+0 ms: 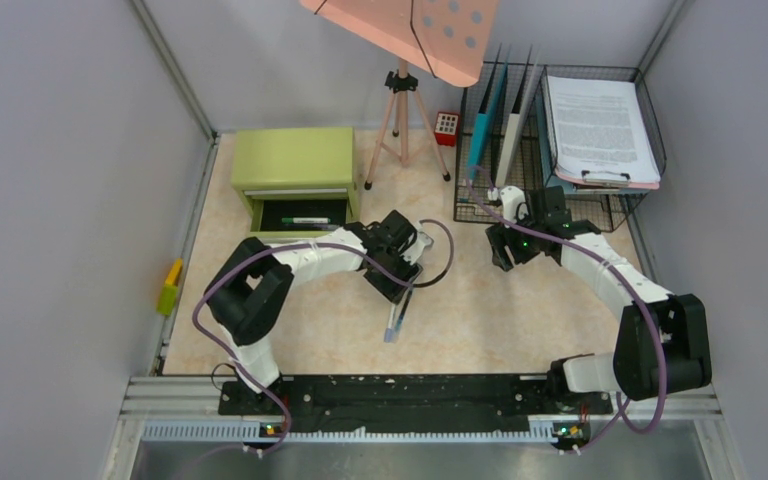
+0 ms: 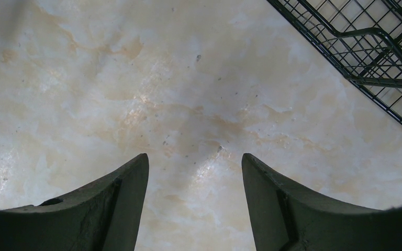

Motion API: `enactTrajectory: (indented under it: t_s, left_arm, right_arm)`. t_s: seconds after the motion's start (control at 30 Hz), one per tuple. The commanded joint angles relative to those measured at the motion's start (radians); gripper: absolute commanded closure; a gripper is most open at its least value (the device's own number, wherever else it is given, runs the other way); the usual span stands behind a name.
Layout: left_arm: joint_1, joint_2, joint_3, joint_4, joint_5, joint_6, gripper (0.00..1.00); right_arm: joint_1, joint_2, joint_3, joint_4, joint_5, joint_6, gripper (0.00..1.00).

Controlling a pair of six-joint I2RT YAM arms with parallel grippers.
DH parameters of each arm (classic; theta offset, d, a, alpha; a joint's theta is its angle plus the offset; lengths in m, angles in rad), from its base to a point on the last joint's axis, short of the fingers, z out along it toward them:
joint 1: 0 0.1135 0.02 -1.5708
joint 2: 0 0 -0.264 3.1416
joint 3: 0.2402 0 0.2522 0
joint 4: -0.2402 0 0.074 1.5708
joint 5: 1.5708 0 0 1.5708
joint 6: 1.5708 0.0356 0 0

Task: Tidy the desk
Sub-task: Pick up the stationery from the center of the board.

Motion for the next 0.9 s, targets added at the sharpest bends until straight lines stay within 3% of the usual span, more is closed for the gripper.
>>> enactTrajectory:
  t_s: [0.0,0.43,0.87]
  left_arm:
    - [-0.01,0.011,0.04,0.014,-0.038,-0.004,0.44]
    - [-0.061,0.035,0.051,-0.003,-0.112,0.016,0.47]
    - [-0.06,0.032,0.041,-0.044,-0.192,0.117,0.62]
  right_arm:
    - [-0.011,-0.02,0.027,0.009,-0.006,-0.013,0.35]
    - [-0.011,-0.022,0.026,0.009,-0.006,-0.016,0.35]
    - [-0.01,-0.022,0.026,0.006,-0.01,-0.017,0.35]
